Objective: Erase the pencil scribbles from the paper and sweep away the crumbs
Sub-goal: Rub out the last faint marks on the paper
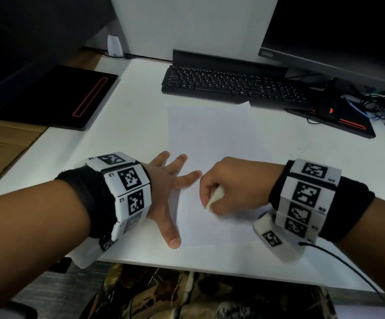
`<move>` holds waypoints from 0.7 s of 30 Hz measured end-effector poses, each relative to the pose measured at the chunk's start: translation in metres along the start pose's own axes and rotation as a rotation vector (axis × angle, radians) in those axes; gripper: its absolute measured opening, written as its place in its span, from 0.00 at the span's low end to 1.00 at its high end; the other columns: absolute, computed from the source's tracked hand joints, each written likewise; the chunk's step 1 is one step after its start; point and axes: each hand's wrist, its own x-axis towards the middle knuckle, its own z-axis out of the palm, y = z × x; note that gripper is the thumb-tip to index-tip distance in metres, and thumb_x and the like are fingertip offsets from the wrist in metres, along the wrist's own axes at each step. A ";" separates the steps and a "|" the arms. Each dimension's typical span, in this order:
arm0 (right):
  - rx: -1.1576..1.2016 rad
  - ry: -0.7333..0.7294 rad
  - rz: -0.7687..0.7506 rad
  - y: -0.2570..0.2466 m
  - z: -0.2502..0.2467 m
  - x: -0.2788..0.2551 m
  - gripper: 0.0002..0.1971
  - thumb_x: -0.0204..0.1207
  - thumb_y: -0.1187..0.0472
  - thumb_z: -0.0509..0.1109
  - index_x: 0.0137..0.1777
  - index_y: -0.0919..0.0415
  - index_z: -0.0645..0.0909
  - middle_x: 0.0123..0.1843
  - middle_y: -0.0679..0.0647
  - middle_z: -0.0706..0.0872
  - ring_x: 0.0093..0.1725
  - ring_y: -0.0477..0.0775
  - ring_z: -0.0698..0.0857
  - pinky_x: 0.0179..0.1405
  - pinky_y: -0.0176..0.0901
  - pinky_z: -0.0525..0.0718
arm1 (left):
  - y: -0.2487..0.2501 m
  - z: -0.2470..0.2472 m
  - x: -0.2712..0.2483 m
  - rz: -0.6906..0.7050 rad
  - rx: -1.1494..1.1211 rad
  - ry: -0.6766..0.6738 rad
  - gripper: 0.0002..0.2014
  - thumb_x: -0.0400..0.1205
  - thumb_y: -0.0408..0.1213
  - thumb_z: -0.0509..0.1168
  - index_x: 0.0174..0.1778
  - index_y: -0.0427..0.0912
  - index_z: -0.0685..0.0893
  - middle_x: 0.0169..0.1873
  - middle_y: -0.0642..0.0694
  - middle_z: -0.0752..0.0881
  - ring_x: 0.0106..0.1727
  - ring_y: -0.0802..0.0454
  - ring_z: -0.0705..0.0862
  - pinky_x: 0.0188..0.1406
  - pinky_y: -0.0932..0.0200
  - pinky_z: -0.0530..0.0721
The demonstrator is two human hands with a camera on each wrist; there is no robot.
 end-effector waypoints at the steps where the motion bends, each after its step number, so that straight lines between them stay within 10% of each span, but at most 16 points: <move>1: -0.002 -0.033 -0.029 -0.005 0.004 -0.001 0.05 0.73 0.58 0.73 0.45 0.46 0.86 0.35 0.32 0.83 0.40 0.29 0.81 0.40 0.21 0.75 | -0.001 0.000 0.000 0.002 -0.002 -0.003 0.69 0.58 0.72 0.76 0.75 0.73 0.23 0.78 0.58 0.20 0.81 0.43 0.23 0.77 0.25 0.49; 21: 0.008 -0.119 -0.036 -0.002 0.008 -0.007 0.04 0.73 0.58 0.73 0.44 0.46 0.85 0.35 0.33 0.83 0.40 0.28 0.81 0.40 0.21 0.77 | -0.001 0.001 0.001 0.015 -0.009 -0.002 0.69 0.58 0.72 0.76 0.75 0.73 0.23 0.78 0.58 0.19 0.81 0.43 0.22 0.77 0.24 0.49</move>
